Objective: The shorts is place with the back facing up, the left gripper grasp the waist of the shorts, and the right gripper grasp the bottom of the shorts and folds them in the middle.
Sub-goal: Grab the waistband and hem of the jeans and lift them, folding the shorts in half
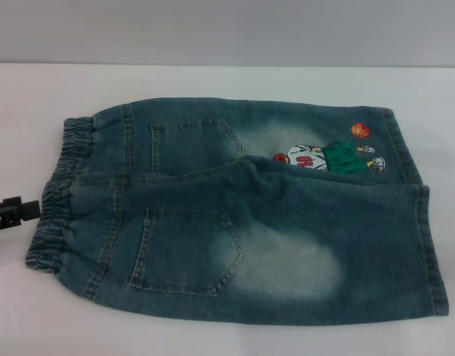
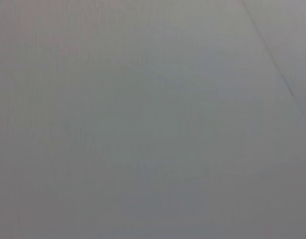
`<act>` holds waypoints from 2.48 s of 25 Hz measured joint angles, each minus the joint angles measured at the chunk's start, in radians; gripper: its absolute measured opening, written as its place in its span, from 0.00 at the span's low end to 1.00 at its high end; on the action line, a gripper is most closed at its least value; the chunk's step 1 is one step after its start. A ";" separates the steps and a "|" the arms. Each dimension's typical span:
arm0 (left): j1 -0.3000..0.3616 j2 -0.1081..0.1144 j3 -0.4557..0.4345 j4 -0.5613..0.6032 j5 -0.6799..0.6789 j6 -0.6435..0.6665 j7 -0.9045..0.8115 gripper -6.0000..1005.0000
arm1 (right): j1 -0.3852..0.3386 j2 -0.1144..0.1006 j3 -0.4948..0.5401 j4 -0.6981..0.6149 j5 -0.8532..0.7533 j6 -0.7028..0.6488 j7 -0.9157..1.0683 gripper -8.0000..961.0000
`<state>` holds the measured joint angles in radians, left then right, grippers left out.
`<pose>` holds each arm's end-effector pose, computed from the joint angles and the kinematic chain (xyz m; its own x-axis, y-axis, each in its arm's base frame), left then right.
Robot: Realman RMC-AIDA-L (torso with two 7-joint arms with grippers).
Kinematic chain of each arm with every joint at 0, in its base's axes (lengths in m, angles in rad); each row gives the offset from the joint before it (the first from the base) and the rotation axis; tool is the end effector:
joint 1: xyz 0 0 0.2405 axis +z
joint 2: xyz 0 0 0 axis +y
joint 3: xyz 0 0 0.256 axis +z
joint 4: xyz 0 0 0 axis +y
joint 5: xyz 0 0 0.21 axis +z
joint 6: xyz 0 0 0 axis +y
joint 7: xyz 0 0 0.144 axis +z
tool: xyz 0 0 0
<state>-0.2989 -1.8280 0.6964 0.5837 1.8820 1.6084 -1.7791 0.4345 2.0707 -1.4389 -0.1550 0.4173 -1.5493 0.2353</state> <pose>-0.3643 0.2732 0.0972 0.4332 0.7097 0.5556 0.8699 -0.4904 -0.0518 0.3249 0.3204 0.0962 0.5668 0.5406 -0.6217 -0.7926 0.1519 -0.5905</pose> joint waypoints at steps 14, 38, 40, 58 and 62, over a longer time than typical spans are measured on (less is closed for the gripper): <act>0.022 -0.022 -0.055 -0.001 0.078 -0.024 -0.038 0.71 | -0.007 0.002 0.006 0.000 0.000 0.002 0.001 0.49; 0.018 -0.040 -0.045 -0.041 0.173 -0.127 -0.060 0.71 | 0.001 0.000 0.000 0.000 0.000 0.005 0.003 0.49; 0.017 -0.040 -0.045 -0.041 0.174 -0.129 -0.061 0.71 | 0.000 0.000 0.000 0.000 0.000 0.005 0.003 0.49; -0.005 -0.046 -0.045 -0.045 0.206 -0.132 -0.065 0.71 | 0.001 0.000 -0.002 0.000 0.000 0.006 0.003 0.49; -0.018 -0.049 -0.045 -0.050 0.219 -0.126 -0.065 0.71 | 0.001 0.000 -0.002 0.000 0.000 0.006 0.003 0.49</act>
<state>-0.3166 -1.8767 0.6518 0.5334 2.1009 1.4824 -1.8439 0.4356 2.0707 -1.4404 -0.1550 0.4172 -1.5431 0.2379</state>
